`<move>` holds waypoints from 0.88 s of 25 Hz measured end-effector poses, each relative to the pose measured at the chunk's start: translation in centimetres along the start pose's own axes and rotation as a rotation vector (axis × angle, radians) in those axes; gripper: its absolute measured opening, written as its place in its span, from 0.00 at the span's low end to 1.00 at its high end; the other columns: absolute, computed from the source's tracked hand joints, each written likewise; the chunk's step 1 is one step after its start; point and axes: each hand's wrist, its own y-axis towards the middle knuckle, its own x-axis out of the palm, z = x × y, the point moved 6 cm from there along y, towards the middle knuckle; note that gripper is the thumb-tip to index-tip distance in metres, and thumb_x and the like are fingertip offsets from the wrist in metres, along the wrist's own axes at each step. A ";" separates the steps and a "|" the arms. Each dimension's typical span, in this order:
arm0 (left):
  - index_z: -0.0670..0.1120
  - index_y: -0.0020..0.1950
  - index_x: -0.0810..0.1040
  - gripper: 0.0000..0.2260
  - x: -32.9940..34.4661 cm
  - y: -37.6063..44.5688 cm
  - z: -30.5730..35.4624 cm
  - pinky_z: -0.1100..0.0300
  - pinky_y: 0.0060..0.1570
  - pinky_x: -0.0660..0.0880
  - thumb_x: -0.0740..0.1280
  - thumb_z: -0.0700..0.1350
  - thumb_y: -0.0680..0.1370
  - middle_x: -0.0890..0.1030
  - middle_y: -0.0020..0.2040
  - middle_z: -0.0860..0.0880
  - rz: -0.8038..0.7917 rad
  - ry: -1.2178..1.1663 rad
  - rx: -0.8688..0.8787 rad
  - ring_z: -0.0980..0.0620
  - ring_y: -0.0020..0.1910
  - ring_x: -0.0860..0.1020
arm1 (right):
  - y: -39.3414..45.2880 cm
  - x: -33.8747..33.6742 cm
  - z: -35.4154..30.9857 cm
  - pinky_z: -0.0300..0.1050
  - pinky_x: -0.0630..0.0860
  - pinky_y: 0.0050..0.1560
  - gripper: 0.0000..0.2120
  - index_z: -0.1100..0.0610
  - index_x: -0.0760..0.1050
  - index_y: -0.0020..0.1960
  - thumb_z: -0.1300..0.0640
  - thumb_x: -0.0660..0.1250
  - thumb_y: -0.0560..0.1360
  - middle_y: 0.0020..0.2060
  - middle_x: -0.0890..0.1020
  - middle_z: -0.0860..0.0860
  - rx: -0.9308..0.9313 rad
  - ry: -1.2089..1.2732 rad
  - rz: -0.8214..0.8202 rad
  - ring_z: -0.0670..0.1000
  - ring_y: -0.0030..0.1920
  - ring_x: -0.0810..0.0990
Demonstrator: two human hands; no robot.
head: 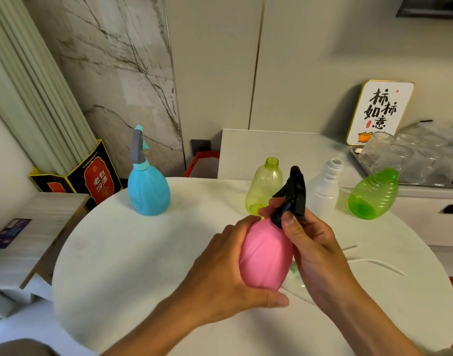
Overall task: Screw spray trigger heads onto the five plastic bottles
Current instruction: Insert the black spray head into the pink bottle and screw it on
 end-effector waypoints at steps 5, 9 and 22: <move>0.79 0.60 0.54 0.44 -4.2 2.5 -2.6 0.63 0.42 0.79 0.77 0.67 0.53 0.68 0.57 0.71 0.211 -0.099 -0.023 0.60 0.55 0.73 | 0.0 -0.3 0.2 0.38 0.77 0.53 0.13 0.44 0.80 0.60 0.52 0.69 0.76 0.57 0.85 0.45 0.036 -0.197 0.026 0.45 0.59 0.82; 0.68 0.63 0.58 0.44 -8.6 6.0 -7.3 0.60 0.40 0.76 0.83 0.51 0.58 0.69 0.56 0.63 0.434 -0.277 -0.126 0.52 0.56 0.73 | -0.3 -1.4 1.1 0.42 0.79 0.42 0.12 0.52 0.85 0.49 0.64 0.65 0.79 0.44 0.88 0.55 0.173 -0.150 0.098 0.52 0.42 0.84; 0.56 0.75 0.58 0.48 -6.2 12.3 -13.4 0.57 0.48 0.74 0.82 0.44 0.62 0.66 0.66 0.56 0.483 -0.198 -0.167 0.54 0.60 0.64 | -0.4 -1.1 2.9 0.41 0.77 0.35 0.12 0.55 0.84 0.45 0.66 0.65 0.79 0.36 0.86 0.59 0.293 -0.206 0.029 0.52 0.33 0.80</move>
